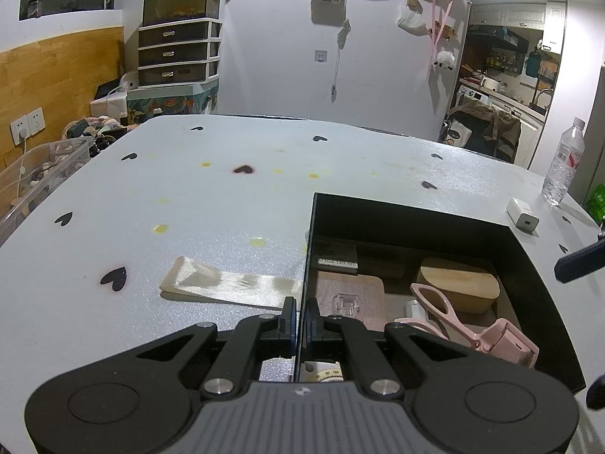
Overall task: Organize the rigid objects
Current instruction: 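Withdraw the right gripper to the white cube charger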
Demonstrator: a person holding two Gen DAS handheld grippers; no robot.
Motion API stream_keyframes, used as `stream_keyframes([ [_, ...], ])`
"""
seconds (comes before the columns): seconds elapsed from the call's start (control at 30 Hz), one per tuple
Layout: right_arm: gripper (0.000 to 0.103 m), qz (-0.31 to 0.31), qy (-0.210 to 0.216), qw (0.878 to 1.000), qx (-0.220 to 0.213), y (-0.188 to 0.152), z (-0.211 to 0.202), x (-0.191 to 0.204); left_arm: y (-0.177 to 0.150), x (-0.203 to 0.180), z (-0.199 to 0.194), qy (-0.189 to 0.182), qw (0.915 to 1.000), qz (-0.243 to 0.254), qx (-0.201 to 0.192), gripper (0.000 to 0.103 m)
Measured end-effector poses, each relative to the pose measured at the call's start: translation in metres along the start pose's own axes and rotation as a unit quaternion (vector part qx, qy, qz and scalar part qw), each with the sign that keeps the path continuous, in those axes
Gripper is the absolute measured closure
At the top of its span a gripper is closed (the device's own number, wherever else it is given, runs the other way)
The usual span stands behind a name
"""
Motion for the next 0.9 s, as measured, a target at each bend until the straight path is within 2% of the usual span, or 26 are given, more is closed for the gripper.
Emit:
stream_keyframes([
  [0.17,0.0,0.025,-0.022,0.999,-0.025,0.002,-0.01,-0.016,0.0,0.0,0.0,0.0,1.0,0.0,-0.001,0.099],
  [0.27,0.0,0.056,-0.052,0.996,-0.046,0.001,-0.019,-0.037,0.0,0.001,0.001,0.0,1.0,0.0,0.0,0.099],
  [0.4,0.0,0.1,-0.109,0.986,-0.081,-0.004,-0.033,-0.072,0.0,0.001,0.0,0.0,1.0,0.0,0.0,0.099],
  [0.6,0.0,0.152,-0.191,0.964,-0.108,-0.015,-0.05,-0.137,0.0,0.001,0.001,0.0,1.0,0.0,0.0,0.099],
  [0.7,0.0,0.189,-0.221,0.949,-0.125,-0.022,-0.055,-0.172,0.0,0.001,0.001,0.0,1.0,0.0,-0.001,0.099],
  [0.83,0.001,0.231,-0.26,0.929,-0.126,-0.032,-0.052,-0.219,0.0,0.001,0.001,0.0,1.0,0.0,-0.001,0.099],
  [0.9,0.006,0.259,-0.268,0.918,-0.132,-0.038,-0.05,-0.241,0.0,0.001,0.001,0.0,1.0,0.0,-0.001,0.099],
])
Point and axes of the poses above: each gripper's, at about its wrist camera, not at the fingertips, and z roughly the way its jaws point, x to its left, y to its top, the point moved 3 cm from there along z, roughly the way its jaws point, and after that the axes turned 5 degrees about -x, right-handed, at the moved point
